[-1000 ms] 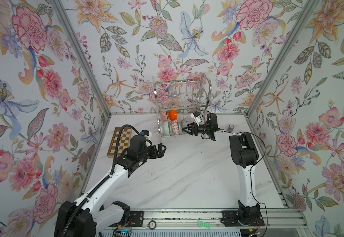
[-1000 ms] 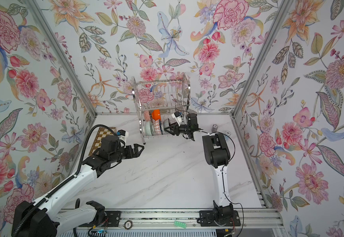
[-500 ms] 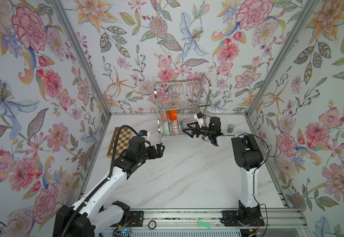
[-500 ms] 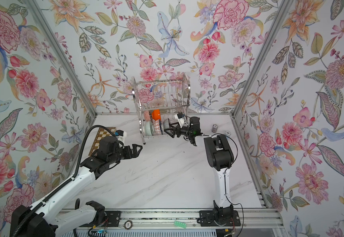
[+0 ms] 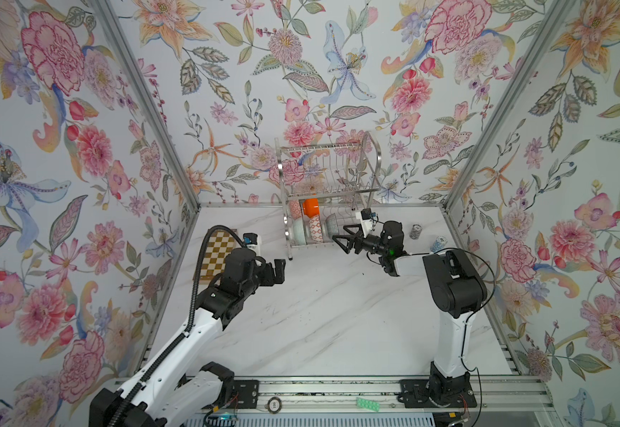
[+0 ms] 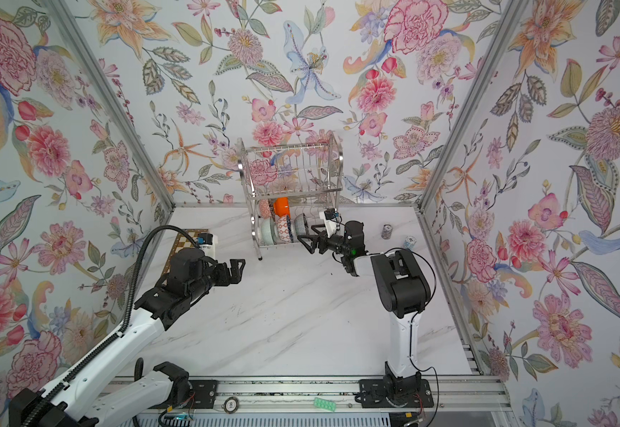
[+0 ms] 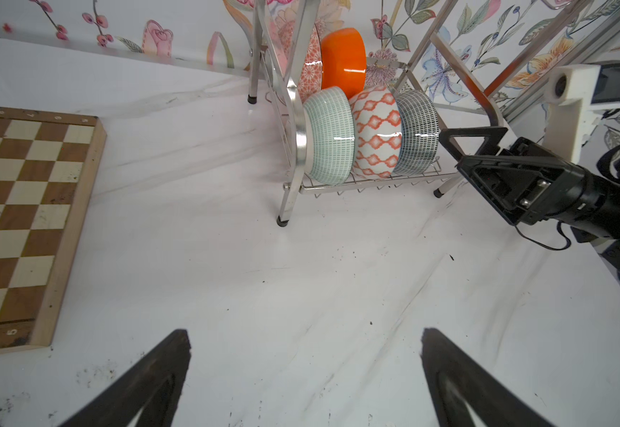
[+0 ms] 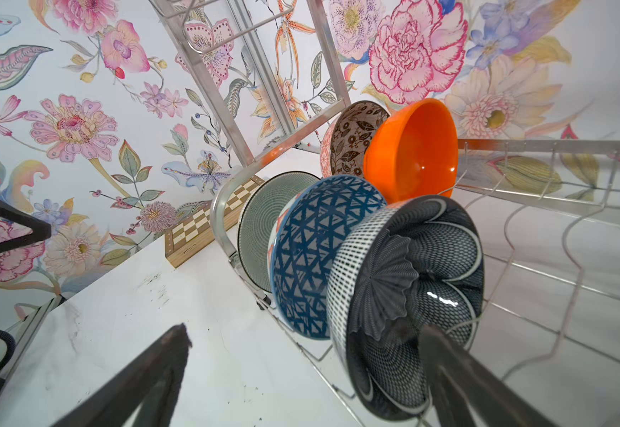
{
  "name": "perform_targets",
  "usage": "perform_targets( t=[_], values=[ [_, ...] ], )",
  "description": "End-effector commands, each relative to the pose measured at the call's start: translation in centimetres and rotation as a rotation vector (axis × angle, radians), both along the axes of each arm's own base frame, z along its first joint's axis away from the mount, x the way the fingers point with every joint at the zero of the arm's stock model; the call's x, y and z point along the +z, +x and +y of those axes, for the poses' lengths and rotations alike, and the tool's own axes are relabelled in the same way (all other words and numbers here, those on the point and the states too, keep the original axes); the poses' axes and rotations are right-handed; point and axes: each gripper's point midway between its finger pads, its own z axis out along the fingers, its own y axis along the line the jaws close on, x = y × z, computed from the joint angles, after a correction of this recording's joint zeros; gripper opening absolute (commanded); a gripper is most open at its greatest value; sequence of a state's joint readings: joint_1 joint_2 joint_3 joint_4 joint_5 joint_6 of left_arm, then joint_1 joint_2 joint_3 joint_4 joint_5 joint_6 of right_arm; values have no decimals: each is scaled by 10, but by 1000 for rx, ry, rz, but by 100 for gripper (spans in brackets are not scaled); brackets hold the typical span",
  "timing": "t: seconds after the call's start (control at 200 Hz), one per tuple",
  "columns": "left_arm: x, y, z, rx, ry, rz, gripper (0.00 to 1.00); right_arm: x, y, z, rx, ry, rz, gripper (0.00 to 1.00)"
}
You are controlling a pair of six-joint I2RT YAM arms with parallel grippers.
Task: Load bowls into a dish rack
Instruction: Place the bowl in the dish rack, then reset both arms
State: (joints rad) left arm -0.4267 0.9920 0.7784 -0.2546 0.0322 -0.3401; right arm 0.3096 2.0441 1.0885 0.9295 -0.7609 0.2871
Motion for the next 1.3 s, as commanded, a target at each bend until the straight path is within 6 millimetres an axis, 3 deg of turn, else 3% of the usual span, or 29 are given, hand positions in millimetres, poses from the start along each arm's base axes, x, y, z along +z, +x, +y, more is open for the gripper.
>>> perform_targets(
  t=[0.0, 0.235, 0.666, 0.856, 1.056, 1.196, 1.296],
  values=[
    [-4, -1, 9, 22, 77, -16, 99, 17, 6, -5, -73, 20, -23, 99],
    [-9, 2, 18, 71, 96, -13, 99, 13, 5, -6, -153, 30, -33, 98],
    [0, 4, 35, 152, 115, -109, 99, 23, -16, -26, -404, -30, -161, 99],
    [10, 5, 50, 203, 177, -209, 99, 27, -32, -60, -605, -226, -178, 99],
    [23, 8, 61, 237, 245, -292, 99, 45, -61, -119, -797, -387, -154, 98],
    [15, 9, 70, 279, 281, -300, 99, 57, -85, -158, -904, -473, -142, 99],
    [6, 9, 88, 345, 305, -312, 99, 64, -105, -186, -981, -487, -153, 98]
  ],
)
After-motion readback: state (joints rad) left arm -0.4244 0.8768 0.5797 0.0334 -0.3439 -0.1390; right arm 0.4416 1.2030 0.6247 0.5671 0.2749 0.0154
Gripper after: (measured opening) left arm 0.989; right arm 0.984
